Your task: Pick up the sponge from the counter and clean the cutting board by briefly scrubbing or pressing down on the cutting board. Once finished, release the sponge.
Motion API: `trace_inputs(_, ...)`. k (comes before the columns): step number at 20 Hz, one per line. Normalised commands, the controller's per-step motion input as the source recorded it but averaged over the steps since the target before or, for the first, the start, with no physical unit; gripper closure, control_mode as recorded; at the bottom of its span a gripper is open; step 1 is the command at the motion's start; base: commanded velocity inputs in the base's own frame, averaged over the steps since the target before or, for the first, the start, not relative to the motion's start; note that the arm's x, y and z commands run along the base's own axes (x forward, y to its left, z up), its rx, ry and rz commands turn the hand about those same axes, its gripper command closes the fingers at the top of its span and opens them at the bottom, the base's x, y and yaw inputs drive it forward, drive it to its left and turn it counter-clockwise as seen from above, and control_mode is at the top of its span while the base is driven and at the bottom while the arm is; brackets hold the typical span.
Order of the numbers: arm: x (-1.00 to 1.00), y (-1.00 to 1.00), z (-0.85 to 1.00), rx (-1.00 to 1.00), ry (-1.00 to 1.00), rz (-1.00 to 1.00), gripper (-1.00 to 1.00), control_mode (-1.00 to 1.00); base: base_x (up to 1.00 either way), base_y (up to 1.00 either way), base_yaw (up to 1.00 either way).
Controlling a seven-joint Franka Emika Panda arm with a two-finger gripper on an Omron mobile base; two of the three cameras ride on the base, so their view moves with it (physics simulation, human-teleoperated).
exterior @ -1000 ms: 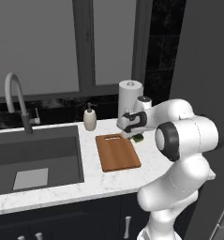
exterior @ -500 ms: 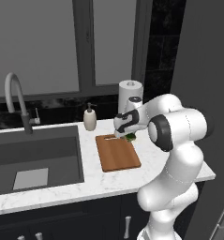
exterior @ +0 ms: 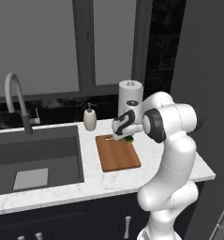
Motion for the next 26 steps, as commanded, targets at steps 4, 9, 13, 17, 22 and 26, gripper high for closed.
trace_inputs(4,0.14,0.00,-0.37,0.00,0.00,0.00,1.00,-1.00,0.00,0.00,0.00)
trace_inputs(9,0.17,0.01,-0.32,0.00,0.00,0.00,1.00,-1.00,0.00,0.00,0.00)
trace_inputs(13,-0.20,0.01,-0.18,0.00,0.04,0.00,1.00,-1.00,0.00,0.00,0.00)
trace_inputs(17,-0.37,0.01,-0.16,0.00,0.07,0.00,1.00,-1.00,0.00,0.00,0.00)
trace_inputs(22,-0.34,0.06,-0.31,0.00,0.00,0.00,1.00,-1.00,0.00,0.00,0.00)
trace_inputs(26,-0.57,0.03,-0.36,0.00,0.00,0.00,1.00,-1.00,0.00,0.00,0.00)
